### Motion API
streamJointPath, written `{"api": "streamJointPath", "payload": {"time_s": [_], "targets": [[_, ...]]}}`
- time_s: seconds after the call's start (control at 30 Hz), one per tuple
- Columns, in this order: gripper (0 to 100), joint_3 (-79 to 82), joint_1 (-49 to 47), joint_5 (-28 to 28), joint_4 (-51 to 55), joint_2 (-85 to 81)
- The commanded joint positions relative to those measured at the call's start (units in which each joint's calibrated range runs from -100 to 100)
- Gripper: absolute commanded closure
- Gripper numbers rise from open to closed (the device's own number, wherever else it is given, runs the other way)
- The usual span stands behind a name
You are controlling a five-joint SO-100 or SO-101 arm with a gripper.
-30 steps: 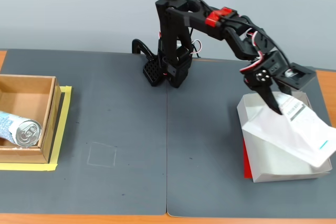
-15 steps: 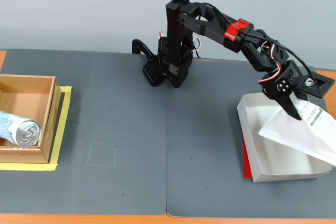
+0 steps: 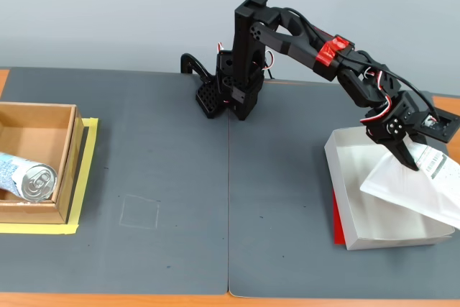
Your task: Pick the sandwich and put it in the gray box
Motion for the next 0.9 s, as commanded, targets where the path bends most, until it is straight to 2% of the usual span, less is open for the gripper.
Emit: {"api": "streamJointPath", "payload": {"time_s": [0.0, 0.27, 0.37, 0.5, 0.57, 0.87], "targets": [[98, -2.99, 0.24, 0.20, -1.36, -0.54], [98, -2.99, 0.69, 0.25, -0.93, 0.06], [91, -2.81, 0.69, 0.25, -0.58, 0.06], [74, -2.44, 0.61, 0.25, -0.49, 0.06], [69, -2.35, 0.61, 0.25, -0.49, 0.06], [68, -2.35, 0.69, 0.25, -0.49, 0.06]]}}
